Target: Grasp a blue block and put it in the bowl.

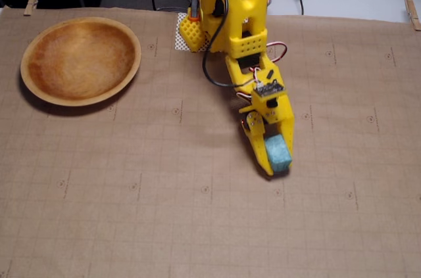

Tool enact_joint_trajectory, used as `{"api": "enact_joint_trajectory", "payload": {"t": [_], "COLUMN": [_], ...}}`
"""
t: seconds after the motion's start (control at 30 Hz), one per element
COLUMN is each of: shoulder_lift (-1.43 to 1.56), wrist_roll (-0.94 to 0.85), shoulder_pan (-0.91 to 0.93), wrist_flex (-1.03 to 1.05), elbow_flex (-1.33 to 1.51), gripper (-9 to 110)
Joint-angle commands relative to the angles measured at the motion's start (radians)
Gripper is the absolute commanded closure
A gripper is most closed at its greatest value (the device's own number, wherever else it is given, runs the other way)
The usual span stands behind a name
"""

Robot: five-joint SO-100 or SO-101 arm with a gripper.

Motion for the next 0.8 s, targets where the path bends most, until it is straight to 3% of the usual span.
{"api": "enact_joint_trajectory", "payload": {"t": [0.0,0.33,0.77], "shoulder_lift": [0.213,0.627,0.65], "wrist_roll": [-0.026,-0.034,-0.032], "shoulder_pan": [0.006,0.069,0.353], "wrist_flex": [0.106,0.584,0.968], "elbow_flex": [0.008,-0.008,-0.402], "gripper": [104,104,104]}}
